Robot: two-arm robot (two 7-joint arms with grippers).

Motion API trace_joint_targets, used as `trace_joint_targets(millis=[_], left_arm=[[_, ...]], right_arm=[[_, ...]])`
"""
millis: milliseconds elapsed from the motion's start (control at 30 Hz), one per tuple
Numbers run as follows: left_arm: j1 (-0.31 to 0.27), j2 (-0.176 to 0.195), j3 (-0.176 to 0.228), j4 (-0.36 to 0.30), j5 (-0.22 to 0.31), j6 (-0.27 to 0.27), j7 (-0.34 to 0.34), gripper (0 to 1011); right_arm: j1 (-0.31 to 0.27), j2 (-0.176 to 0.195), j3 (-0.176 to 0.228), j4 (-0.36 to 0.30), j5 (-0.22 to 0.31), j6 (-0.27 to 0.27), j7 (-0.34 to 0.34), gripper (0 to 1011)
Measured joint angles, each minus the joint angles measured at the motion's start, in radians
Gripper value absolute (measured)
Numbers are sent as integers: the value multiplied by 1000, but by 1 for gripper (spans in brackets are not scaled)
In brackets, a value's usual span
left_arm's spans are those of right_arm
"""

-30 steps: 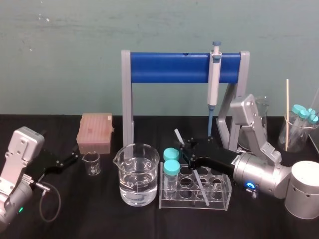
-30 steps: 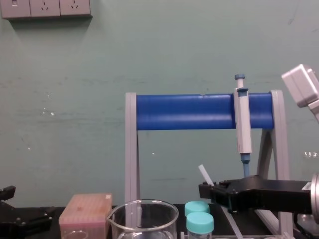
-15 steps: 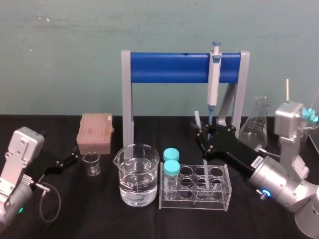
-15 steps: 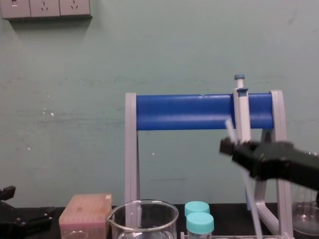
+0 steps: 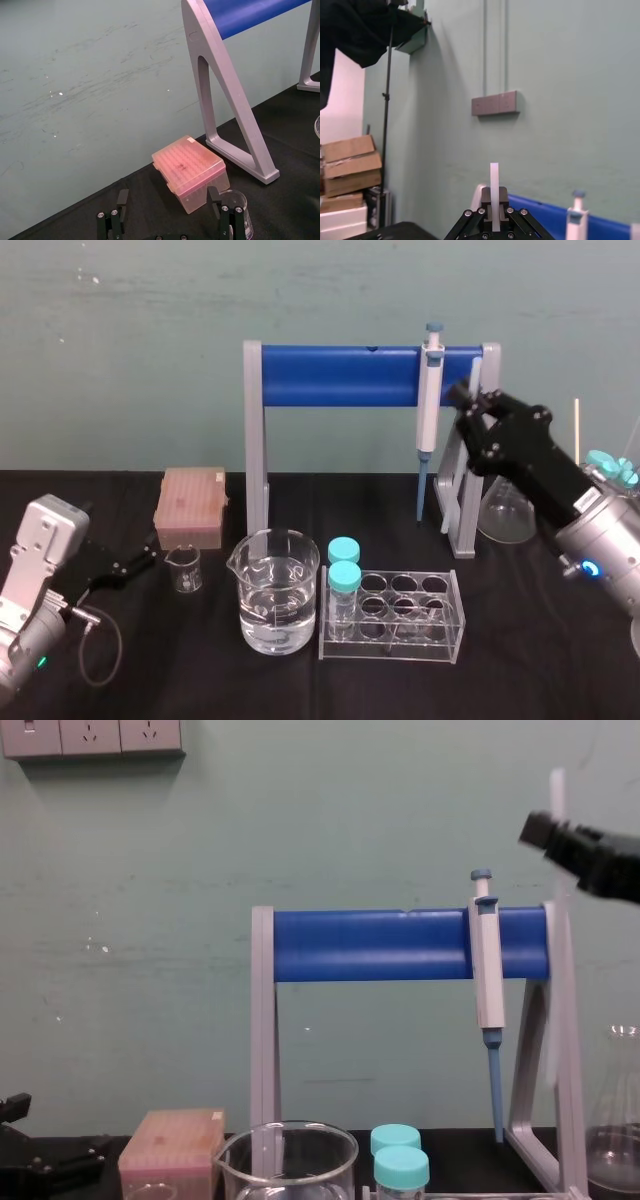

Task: Pick up the stirring rod with one hand, then place it down.

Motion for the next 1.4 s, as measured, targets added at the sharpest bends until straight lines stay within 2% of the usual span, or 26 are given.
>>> trace_joint_targets(millis=[200, 467, 1400], left_arm=[[0, 0, 0, 0, 0, 0, 0, 1000], [0, 0, 0, 0, 0, 0, 0, 1000], [0, 0, 0, 0, 0, 0, 0, 1000]], right_arm=[[-2, 4, 30, -8, -9, -5, -10, 70], [-11, 4, 47, -13, -20, 1, -14, 70], [-14, -7, 53, -4, -36, 11, -10, 70]])
